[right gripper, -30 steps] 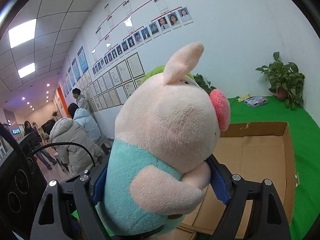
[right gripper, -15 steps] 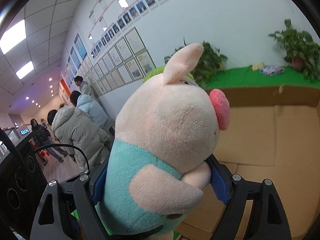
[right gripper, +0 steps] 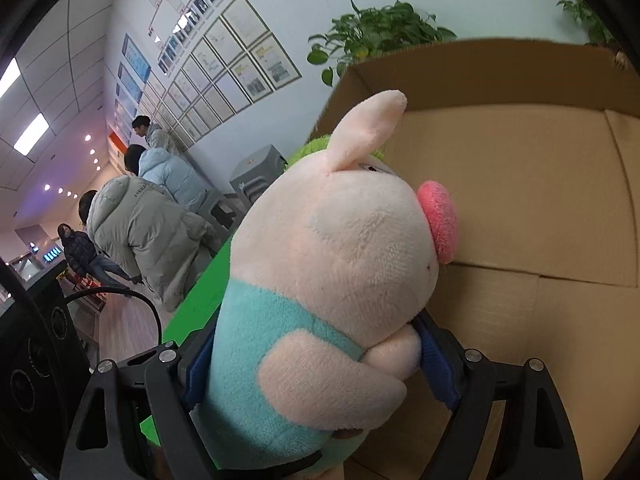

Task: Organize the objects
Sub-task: 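Carry the plush pig over the large cardboard tray with the left gripper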

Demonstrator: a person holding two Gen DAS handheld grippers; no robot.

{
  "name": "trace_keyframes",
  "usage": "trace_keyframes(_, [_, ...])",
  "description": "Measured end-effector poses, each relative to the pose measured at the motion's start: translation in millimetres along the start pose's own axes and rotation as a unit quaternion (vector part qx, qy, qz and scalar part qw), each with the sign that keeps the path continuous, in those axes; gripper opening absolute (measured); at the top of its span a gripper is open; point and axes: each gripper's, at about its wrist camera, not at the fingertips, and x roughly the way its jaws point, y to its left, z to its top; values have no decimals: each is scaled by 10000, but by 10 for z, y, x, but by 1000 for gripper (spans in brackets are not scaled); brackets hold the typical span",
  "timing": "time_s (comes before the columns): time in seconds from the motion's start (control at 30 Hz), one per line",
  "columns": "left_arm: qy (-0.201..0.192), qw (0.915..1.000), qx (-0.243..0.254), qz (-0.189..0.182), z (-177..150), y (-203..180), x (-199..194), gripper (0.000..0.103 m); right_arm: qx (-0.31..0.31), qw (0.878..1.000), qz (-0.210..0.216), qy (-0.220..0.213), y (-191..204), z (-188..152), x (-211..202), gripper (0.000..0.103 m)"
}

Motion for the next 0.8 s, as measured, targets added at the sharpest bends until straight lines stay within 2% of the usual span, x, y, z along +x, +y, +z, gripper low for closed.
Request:
trace_keyframes(0.07, [-5,10000,-81,46,-66,18,-26,69,14,10000,29,90,-3,-12,189,82])
trace_keyframes(0.1, [-8,9999,-102,94,-92,24,-47,70,-4,9999,60,104,-90,-75,240,82])
trace_keyframes(0.3, [69,9989,-66,462,-249,10,-117,72,-172,9997,-2,196,-15,-159,566,83])
trace_keyframes(0.47, [52,9992,-190,361,-346,19,-214,72,-154,9994,-199,242,77,-282,654,87])
trace_keyframes(0.53, [14,9991,-264,318,-315,87,-214,72,-153,9989,-319,309,83,-307,722,92])
trace_keyframes(0.63, [-107,9990,-353,252,-300,141,-295,72,-117,9990,-259,331,108,-328,796,99])
trace_keyframes(0.8, [-258,9980,-458,357,-305,228,-390,72,-46,9992,-147,366,171,-314,722,100])
